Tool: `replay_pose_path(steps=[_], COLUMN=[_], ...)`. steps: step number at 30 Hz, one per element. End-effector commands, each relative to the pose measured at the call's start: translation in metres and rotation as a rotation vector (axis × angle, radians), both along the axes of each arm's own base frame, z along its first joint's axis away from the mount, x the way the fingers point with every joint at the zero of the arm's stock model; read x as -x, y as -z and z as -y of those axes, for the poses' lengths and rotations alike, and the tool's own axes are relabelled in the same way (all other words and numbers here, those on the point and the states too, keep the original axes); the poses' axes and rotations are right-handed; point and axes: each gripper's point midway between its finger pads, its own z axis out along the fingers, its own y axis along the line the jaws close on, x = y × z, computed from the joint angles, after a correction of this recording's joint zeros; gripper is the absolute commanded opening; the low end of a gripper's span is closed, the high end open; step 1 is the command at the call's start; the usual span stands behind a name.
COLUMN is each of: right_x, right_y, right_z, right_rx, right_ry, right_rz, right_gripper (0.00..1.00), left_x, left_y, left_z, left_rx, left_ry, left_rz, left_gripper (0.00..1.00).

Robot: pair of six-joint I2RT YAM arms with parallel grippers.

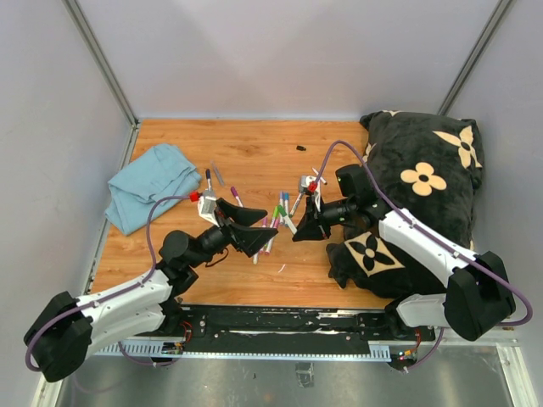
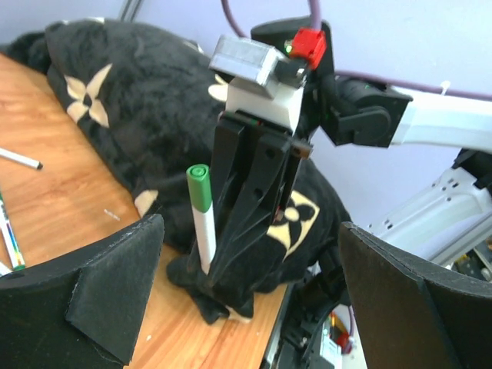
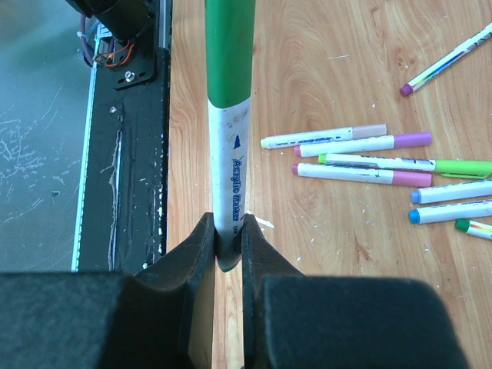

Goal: Open the pen caps
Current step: Pick up the pen from the center of the board.

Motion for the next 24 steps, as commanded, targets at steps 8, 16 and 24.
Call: replay_pose_path(steps=[8,16,24], right_x=[-0.003,-0.001,0.001], right_y=[-0.009,-0.010,-0.011], right_z=[0.000,0.000,-0.001], right_rx=[-0.015,-0.020,-0.029], right_ry=[-0.026,-0.035,-0.046], right_rz=[0.023,0.018,0.012], right_gripper=[0.01,0.01,0.01], left_x=[-0.002,-0.004,-0.007], left_y=[-0.005,-0.011,-0.011], left_z=[0.010,0.011,0.009], left_rx=[0.032,0.057,0.062], left_ry=[0.128,0.146,0.136], left_rz=[-0.021,0.005,0.013], left_gripper=[0.99,0.95,0.97])
